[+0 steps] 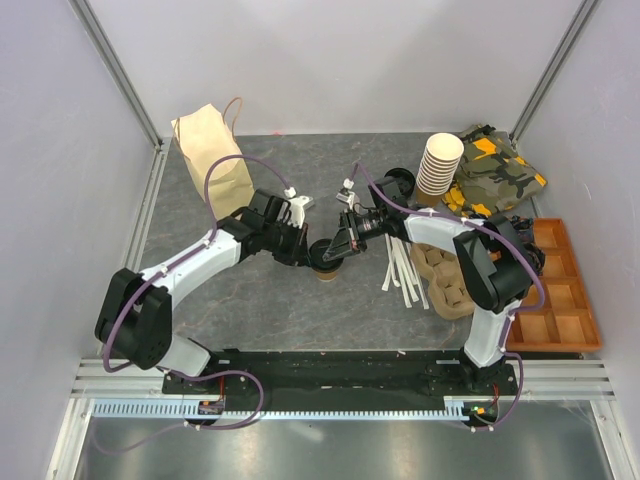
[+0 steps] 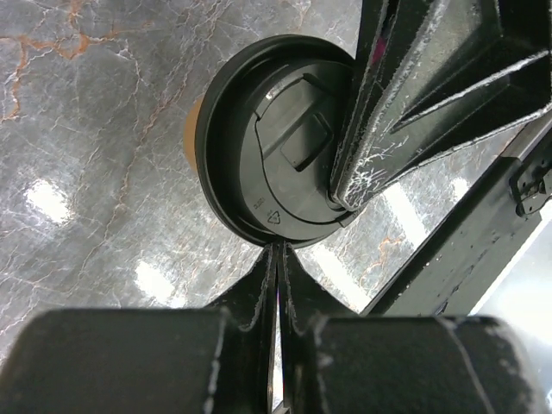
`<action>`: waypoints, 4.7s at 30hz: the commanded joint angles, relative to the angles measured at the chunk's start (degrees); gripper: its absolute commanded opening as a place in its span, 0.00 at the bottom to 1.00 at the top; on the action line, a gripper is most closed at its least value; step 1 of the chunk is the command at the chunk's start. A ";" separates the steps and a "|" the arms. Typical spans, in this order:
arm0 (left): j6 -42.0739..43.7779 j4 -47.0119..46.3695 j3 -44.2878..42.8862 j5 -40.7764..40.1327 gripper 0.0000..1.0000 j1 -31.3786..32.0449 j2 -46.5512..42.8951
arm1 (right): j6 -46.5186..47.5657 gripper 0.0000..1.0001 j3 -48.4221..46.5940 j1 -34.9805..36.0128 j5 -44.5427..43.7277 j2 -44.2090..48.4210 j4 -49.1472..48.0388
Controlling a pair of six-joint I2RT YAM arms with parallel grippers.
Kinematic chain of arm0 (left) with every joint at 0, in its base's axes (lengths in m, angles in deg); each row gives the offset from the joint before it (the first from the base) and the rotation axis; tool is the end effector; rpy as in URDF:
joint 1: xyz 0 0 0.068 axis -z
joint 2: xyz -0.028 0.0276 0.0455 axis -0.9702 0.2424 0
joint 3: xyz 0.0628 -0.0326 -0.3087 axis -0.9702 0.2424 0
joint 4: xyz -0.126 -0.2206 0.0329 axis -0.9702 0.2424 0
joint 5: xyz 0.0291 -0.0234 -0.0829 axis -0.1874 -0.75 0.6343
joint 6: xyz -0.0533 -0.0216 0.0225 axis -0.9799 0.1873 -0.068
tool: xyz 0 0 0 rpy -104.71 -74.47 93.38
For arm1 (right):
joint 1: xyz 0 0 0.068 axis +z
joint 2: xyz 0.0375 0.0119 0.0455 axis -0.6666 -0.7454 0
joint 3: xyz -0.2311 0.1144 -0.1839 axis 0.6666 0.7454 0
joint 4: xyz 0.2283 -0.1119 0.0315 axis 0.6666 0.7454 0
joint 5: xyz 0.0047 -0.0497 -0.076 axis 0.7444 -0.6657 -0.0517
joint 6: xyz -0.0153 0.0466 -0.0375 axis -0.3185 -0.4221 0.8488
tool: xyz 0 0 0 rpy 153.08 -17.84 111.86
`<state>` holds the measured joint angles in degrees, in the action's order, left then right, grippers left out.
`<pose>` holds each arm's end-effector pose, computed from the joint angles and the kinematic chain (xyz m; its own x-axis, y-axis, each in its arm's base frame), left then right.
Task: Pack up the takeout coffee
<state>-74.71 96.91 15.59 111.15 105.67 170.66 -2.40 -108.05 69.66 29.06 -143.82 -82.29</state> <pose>0.2470 -0.1647 0.2695 -0.7884 0.2855 -0.5449 0.5597 0.7006 -0.4427 0.3309 0.2209 0.2211 -0.9469 -0.2070 -0.2459 -0.3015 0.3068 0.9028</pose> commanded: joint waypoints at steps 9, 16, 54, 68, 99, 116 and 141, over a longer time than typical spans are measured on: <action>-1.58 -1.53 -2.19 3.51 0.08 0.10 -5.30 | -2.62 0.00 -4.70 -0.35 -1.45 5.97 -0.78; -5.35 -3.98 -4.04 5.18 0.16 0.37 -2.94 | 0.71 0.00 -5.67 -2.81 -4.70 7.02 3.69; -5.88 -4.34 -2.55 1.49 0.12 0.28 6.65 | 26.21 0.19 -10.87 7.48 -40.11 5.01 26.20; -5.44 -2.85 -3.78 0.87 0.09 0.10 7.36 | 25.94 0.18 -12.00 7.39 -34.51 9.21 27.52; -5.09 -2.67 -3.25 1.22 0.09 -0.69 8.50 | 26.91 0.18 -1.01 11.78 -33.98 13.34 22.42; -5.18 -2.58 -3.43 1.58 0.08 -0.69 8.50 | 25.85 0.20 -8.31 10.64 -40.64 16.61 23.13; -8.08 -8.03 -4.30 9.21 0.12 -2.09 -1.25 | 19.28 0.20 -5.94 7.13 -31.61 15.29 17.68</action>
<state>-80.83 90.59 11.52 118.14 104.03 175.65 21.86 -111.97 79.50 -8.42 -129.26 -62.27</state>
